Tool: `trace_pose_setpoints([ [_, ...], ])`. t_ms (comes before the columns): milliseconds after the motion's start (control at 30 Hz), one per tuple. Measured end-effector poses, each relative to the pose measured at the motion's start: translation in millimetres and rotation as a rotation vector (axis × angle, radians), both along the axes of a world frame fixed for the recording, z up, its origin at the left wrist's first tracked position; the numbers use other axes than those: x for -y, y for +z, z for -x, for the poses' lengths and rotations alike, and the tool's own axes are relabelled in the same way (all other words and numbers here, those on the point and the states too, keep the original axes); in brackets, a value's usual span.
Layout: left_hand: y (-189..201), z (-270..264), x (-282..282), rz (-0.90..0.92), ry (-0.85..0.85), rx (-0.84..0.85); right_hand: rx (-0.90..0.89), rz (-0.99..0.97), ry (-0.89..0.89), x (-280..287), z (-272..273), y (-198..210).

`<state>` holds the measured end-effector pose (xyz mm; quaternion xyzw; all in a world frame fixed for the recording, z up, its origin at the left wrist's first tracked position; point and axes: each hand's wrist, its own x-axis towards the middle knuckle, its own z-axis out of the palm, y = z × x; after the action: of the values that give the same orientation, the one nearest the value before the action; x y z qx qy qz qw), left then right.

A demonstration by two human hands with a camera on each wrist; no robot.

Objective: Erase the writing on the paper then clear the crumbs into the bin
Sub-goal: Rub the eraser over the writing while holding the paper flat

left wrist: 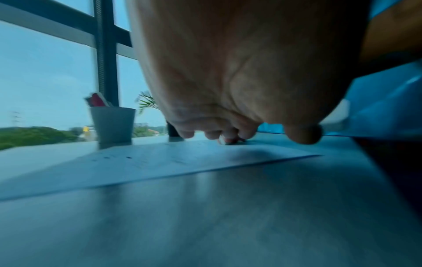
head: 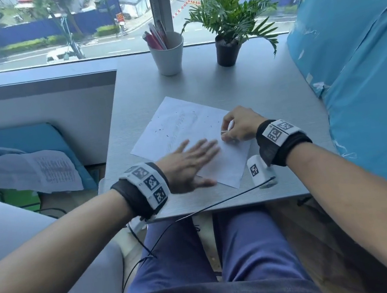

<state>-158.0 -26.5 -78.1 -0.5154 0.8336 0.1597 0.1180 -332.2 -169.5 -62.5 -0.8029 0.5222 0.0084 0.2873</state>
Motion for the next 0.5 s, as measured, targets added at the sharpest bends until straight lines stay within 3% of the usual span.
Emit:
trace_pose_setpoints([
  [67, -8.8, 11.2, -12.5, -0.101, -0.127, -0.071, 0.018, 0.004, -0.002, 1.4, 2.2, -3.0],
  [133, -15.7, 6.9, -15.9, -0.121, -0.106, -0.077, 0.032, 0.007, -0.008, 1.0, 3.2, -5.4],
  [300, -9.1, -44.3, 4.0, -0.151, 0.283, 0.04, 0.03, -0.006, -0.007, 2.7, 2.1, -7.6],
  [400, -6.6, -60.8, 10.4, -0.056, 0.466, 0.189, 0.029, -0.007, -0.011, 3.2, 1.8, -7.5],
  [500, -6.4, -35.5, 1.0, 0.008, 0.18, 0.088, 0.03, 0.001, 0.0, 3.8, 2.1, -7.4],
])
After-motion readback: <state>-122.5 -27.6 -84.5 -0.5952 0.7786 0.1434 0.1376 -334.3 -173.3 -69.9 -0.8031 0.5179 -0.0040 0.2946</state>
